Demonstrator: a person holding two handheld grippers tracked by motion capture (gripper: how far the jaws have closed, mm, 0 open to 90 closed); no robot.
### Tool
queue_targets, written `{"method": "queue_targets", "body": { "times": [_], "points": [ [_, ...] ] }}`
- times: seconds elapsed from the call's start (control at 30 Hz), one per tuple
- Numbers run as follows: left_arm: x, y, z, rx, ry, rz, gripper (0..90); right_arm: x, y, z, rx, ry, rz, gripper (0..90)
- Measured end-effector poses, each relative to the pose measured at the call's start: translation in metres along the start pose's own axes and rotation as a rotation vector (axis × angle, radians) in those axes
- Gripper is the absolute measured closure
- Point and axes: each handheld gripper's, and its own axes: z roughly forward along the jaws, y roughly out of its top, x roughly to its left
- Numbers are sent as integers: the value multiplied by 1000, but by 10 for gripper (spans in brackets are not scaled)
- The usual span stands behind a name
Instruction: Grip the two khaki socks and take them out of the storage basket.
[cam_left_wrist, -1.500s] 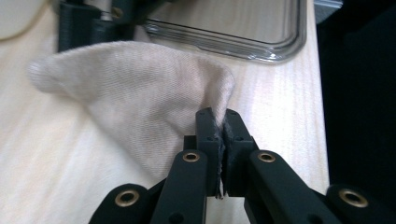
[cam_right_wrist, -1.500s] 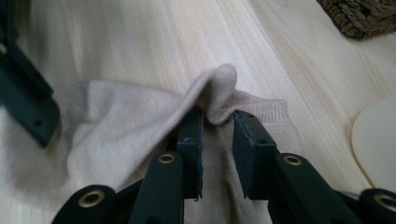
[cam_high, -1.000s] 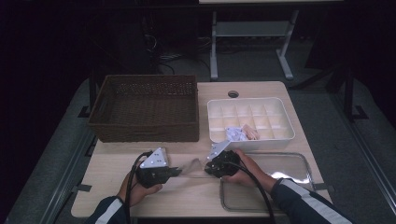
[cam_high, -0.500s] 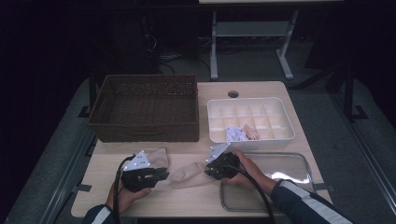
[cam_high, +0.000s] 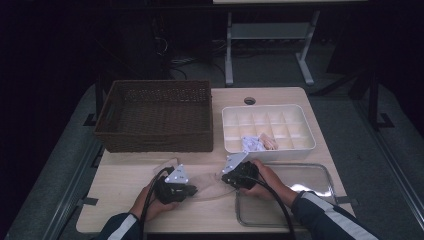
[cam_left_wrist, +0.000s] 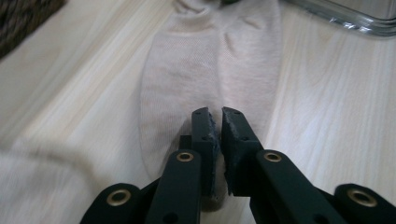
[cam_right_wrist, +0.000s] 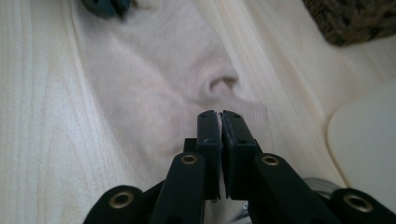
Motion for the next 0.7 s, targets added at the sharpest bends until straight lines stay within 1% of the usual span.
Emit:
{"method": "queue_targets", "body": {
  "times": [0.03, 0.07, 0.1, 0.13, 0.2, 0.27, 0.3, 0.33, 0.4, 0.43, 0.47, 0.5, 0.53, 0.57, 0.6, 0.63, 0.67, 0.7],
  "points": [
    [2, -3, -2, -2, -6, -16, 838, -1, -1, 1, 8, 14, 3, 848],
    [2, -5, -4, 1, -4, -19, 838, 0, -1, 3, 19, 28, 3, 842],
    [2, -7, -5, 2, -8, -22, 838, 0, -2, 4, 17, 31, 2, 841],
    [2, -8, -7, 12, -10, -16, 837, 1, -2, 4, 16, 41, 2, 835],
    [2, -12, -10, 9, -10, -25, 835, 5, 0, 4, 21, 69, -4, 827],
    [2, -14, -13, 18, -10, -16, 833, 9, 0, 3, 25, 90, -14, 818],
    [2, -15, -14, 13, -8, -31, 828, 11, 0, 3, 28, 101, -10, 813],
    [3, -15, -15, 11, -9, -36, 816, 13, 0, 2, 27, 106, -16, 810],
    [3, -16, -18, 3, 5, -35, 777, 15, 1, 2, 32, 112, -15, 792],
    [4, -15, -22, -11, 18, -38, 727, 17, 1, 1, 33, 120, -17, 775],
    [5, -15, -26, -18, 27, -35, 687, 18, 2, 0, 30, 115, -28, 750],
    [5, -15, -31, -37, 49, -43, 658, 19, 3, -1, 21, 104, -31, 732],
    [7, -15, -36, -48, 75, -44, 608, 18, 4, -2, 5, 92, -23, 725],
    [9, -15, -42, -44, 119, -45, 537, 17, 5, -4, -14, 84, -21, 705],
    [11, -17, -46, -38, 160, -48, 481, 17, 5, -5, -38, 69, -6, 693],
    [16, -20, -51, -47, 180, -62, 476, 16, 6, -6, -48, 54, -1, 692],
    [19, -22, -53, -55, 191, -71, 466, 14, 6, -6, -50, 37, -14, 692],
    [24, -25, -55, -56, 208, -85, 460, 13, 6, -6, -61, 31, -21, 692]
  ]
}}
